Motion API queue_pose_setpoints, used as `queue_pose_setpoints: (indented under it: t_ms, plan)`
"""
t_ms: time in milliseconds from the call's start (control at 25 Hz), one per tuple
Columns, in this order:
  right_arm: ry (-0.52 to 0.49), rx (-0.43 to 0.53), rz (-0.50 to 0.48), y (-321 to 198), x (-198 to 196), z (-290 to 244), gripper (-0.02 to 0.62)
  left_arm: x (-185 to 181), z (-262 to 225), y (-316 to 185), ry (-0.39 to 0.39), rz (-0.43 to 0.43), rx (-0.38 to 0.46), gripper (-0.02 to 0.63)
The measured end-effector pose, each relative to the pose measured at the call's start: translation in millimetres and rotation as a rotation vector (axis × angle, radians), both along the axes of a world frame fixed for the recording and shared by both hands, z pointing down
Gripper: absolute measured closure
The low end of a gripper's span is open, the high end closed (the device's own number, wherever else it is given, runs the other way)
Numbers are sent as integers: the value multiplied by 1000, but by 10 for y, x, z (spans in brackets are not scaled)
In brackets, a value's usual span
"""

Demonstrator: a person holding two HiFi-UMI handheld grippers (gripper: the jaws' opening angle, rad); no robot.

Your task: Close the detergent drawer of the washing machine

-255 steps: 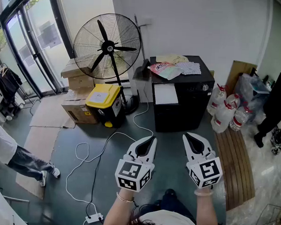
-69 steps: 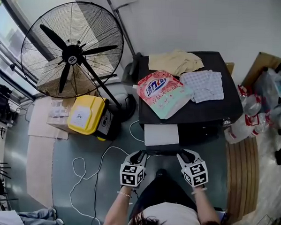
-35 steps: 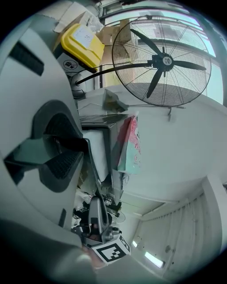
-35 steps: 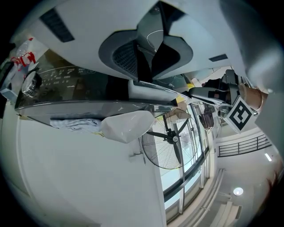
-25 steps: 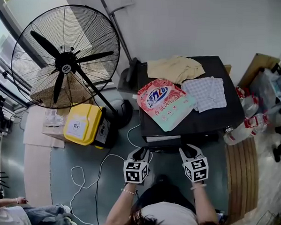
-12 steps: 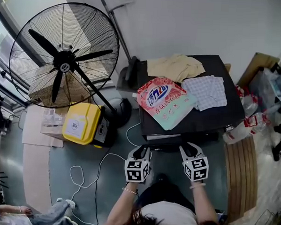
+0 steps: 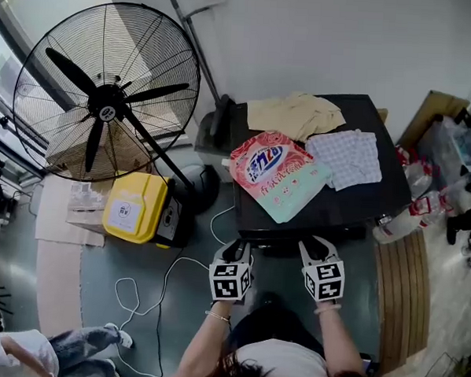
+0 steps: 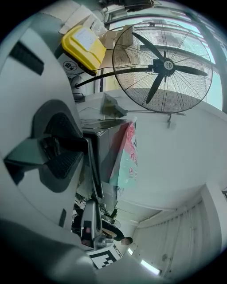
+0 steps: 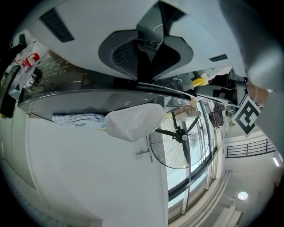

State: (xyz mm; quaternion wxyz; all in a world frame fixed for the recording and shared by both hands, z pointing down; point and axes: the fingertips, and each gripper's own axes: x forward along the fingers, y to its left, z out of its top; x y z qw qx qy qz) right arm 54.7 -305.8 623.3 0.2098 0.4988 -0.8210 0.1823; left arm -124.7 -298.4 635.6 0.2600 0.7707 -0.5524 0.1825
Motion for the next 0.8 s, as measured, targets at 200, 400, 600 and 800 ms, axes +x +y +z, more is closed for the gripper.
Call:
queue_pose_setpoints:
  t_ms: [200,400,600,800]
  plan:
    - [5,-3,28,-50,-8,-23,469,-7,-2,-49,-2,-26,-2,499]
    - [-18,-9,58,-63,32,7,448,-66,13,-65,9,-52,-11,445]
    - [-26,-7,62,-85,33,13,448,-56,10,-90,-6,-47,2,447]
    - [-44,-12,57,-93,34,30,442,-47,21,-93,-4,-45,3,456]
